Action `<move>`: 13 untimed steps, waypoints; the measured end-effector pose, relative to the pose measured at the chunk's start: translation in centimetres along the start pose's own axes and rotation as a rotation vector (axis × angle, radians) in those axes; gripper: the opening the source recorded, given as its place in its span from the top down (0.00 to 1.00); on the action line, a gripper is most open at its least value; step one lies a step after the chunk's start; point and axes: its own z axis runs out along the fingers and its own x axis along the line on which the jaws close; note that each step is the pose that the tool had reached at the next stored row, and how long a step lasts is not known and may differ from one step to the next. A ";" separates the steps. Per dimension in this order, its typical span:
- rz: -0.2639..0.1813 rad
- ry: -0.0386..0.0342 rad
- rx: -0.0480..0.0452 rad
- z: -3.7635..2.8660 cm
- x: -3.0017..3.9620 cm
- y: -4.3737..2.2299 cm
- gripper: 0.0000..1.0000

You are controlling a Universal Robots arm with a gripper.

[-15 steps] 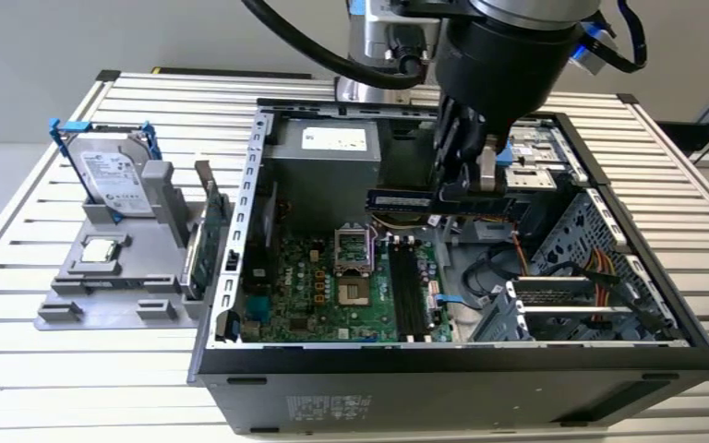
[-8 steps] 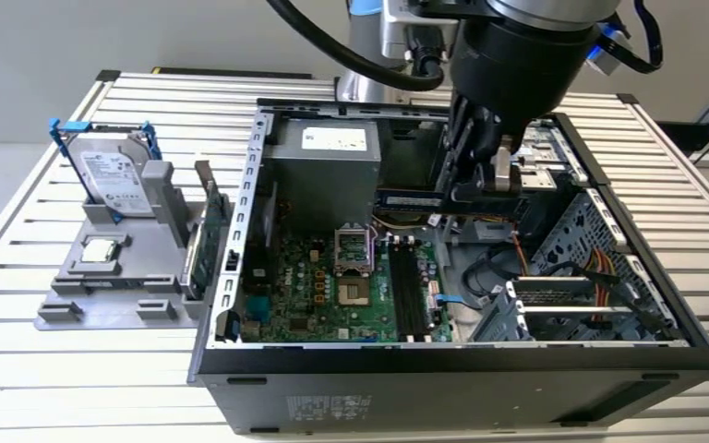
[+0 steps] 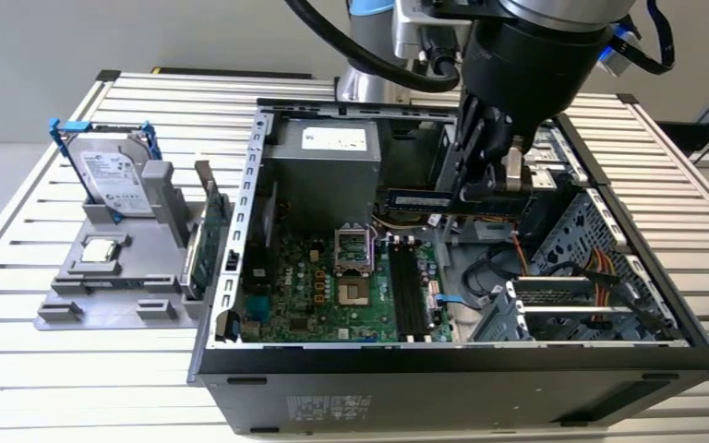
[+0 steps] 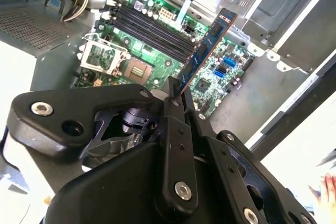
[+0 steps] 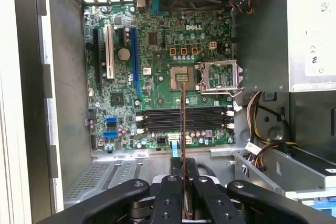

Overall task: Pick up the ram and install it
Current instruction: 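Pick up the ram and move it above insertion slot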

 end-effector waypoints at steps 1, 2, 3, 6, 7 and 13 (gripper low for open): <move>0.000 -0.0001 0.0000 0.00 0.00 -0.01 1.00; 0.000 0.0000 0.0000 0.00 0.00 -0.01 1.00; 0.000 0.0000 0.0000 0.00 0.00 -0.02 1.00; 0.000 0.0000 0.0000 0.00 0.00 -0.02 1.00; 0.000 0.0000 0.0000 0.00 0.00 -0.03 1.00; 0.002 0.0000 0.0001 0.03 -0.62 0.01 1.00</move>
